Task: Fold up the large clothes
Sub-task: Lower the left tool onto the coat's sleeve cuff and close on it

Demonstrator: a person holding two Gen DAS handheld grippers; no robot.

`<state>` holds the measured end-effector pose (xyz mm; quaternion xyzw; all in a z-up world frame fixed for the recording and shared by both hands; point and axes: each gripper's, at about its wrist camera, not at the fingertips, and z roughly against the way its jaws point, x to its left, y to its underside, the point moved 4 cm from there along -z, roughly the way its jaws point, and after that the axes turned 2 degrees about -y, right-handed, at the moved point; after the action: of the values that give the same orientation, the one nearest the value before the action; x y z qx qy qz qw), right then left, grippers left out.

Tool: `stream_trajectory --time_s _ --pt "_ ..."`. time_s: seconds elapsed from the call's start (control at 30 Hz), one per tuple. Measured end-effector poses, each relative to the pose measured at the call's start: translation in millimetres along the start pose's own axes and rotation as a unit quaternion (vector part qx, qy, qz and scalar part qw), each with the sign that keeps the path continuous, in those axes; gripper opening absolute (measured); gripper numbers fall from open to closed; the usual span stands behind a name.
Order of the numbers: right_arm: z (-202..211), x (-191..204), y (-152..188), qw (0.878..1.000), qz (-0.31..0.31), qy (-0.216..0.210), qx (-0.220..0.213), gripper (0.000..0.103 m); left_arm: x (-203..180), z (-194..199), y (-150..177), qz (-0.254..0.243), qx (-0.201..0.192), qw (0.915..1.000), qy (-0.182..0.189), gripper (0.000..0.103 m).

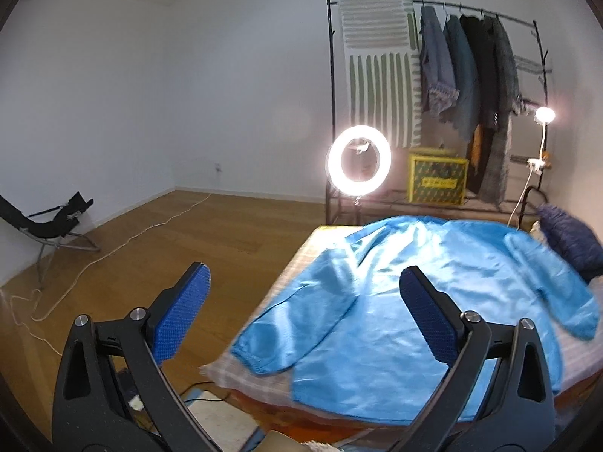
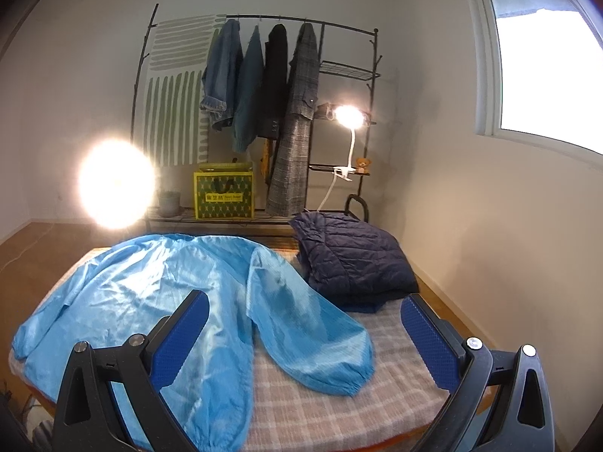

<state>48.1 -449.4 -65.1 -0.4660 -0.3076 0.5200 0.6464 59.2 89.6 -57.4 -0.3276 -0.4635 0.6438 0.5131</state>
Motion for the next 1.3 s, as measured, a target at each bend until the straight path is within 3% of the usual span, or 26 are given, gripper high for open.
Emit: stream_trajectory --time_s 0.2,0.27,0.43,0.57,0.73,0.9,1.0,1.1,1.3 --pt "-25 26 -24 1.000 0.016 -0.003 -0.021 0.100 44 -46 25 0.053 0.049 0.9971 0.025 0.088" --pt "-33 38 -32 0.999 0.024 -0.006 -0.031 0.099 60 -64 33 0.073 0.067 0.9947 0.026 0.078" --pt "-50 71 -48 0.998 0.048 -0.017 -0.048 0.095 96 -98 44 0.113 0.093 0.9890 0.020 0.070" --pt "-59 96 -54 0.997 0.052 -0.036 -0.043 0.090 118 -125 53 0.134 0.119 0.9835 0.022 0.064" --pt "-51 132 -59 0.995 0.031 -0.092 -0.033 0.087 139 -150 70 0.159 0.155 0.9746 0.031 0.062" --pt "-42 186 -60 0.985 0.032 -0.166 -0.026 0.086 150 -181 101 0.179 0.220 0.9581 0.042 0.057" --pt "-44 219 -53 0.976 0.042 -0.215 -0.013 0.080 156 -193 118 0.207 0.249 0.9454 0.037 0.057" --pt "-55 250 -45 0.964 0.054 -0.260 0.003 0.075 157 -207 133 0.225 0.280 0.9329 0.030 0.057" --pt "-88 292 -29 0.944 0.051 -0.325 0.036 0.075 153 -229 151 0.251 0.332 0.9093 0.009 0.057"
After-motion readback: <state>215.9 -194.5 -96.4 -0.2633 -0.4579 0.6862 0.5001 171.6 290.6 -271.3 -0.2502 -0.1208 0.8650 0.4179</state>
